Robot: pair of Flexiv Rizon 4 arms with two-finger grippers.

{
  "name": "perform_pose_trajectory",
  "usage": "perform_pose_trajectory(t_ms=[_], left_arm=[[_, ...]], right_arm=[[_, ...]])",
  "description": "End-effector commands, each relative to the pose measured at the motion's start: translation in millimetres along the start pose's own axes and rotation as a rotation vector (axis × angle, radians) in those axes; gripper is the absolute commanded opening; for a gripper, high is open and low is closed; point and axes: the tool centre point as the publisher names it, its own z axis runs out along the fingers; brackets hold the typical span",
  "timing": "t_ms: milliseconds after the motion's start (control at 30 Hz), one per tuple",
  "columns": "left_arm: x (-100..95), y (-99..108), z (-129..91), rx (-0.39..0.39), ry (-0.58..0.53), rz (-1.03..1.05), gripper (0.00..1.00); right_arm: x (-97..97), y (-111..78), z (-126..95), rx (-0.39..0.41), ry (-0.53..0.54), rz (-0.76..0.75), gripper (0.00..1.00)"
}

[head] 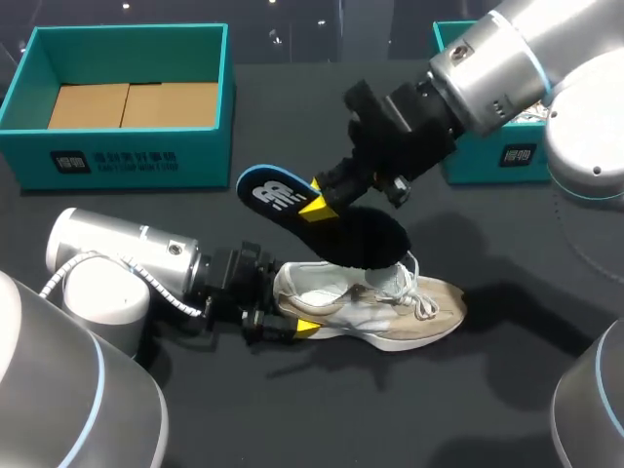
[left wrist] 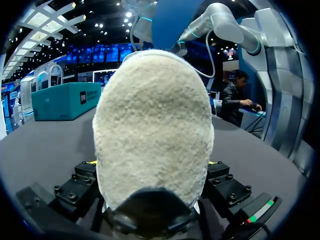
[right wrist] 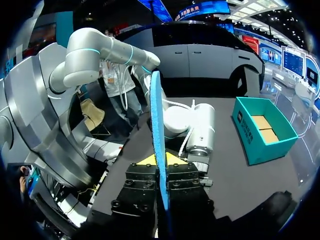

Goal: Take the shoe out of the shoebox, open the shoe tongue, remove and reinsert the insole, then place the shoe into the shoebox

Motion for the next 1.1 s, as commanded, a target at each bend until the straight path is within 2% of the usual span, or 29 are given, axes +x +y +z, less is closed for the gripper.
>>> perform_pose_trajectory(t_ms=[33, 167, 300, 333, 767, 833, 933, 1000, 1033, 1100], left_arm=[[-0.1, 0, 0, -0.001, 0.0, 0.0, 0.0], [-0.1, 0, 0, -0.001, 0.0, 0.0, 0.0], [-0.1, 0, 0, -0.001, 0.0, 0.0, 0.0], [-0.1, 0, 0, -0.001, 0.0, 0.0, 0.0], [-0.1, 0, 0, -0.001, 0.0, 0.0, 0.0], [-0.1, 0, 0, -0.001, 0.0, 0.0, 0.0], [-0.1, 0, 0, -0.001, 0.0, 0.0, 0.0], [-0.1, 0, 0, -0.001, 0.0, 0.0, 0.0], [-0.1, 0, 0, -0.001, 0.0, 0.0, 0.0], [-0.1, 0, 0, -0.001, 0.0, 0.0, 0.0]], right_arm=[[17.7, 4.3, -19, -0.08, -0.086, -0.023, 0.0], [36.0, 13.6, -44, -0.134, -0.134, -0.006, 0.0], [51.5, 18.7, -62, -0.309, -0.159, 0.001, 0.0], [56.3, 19.3, -67, -0.308, -0.176, 0.02, 0.0], [56.3, 19.3, -67, -0.308, -0.176, 0.02, 0.0], [66.7, 21.9, -73, -0.386, -0.193, 0.041, 0.0], [82.2, 27.0, -78, -0.428, -0.175, 0.063, 0.0], [91.9, 28.2, -82, -0.525, -0.163, 0.102, 0.0], [97.1, 29.0, -84, -0.548, -0.149, 0.104, 0.0], [101.9, 29.9, -87, -0.541, -0.152, 0.104, 0.0]])
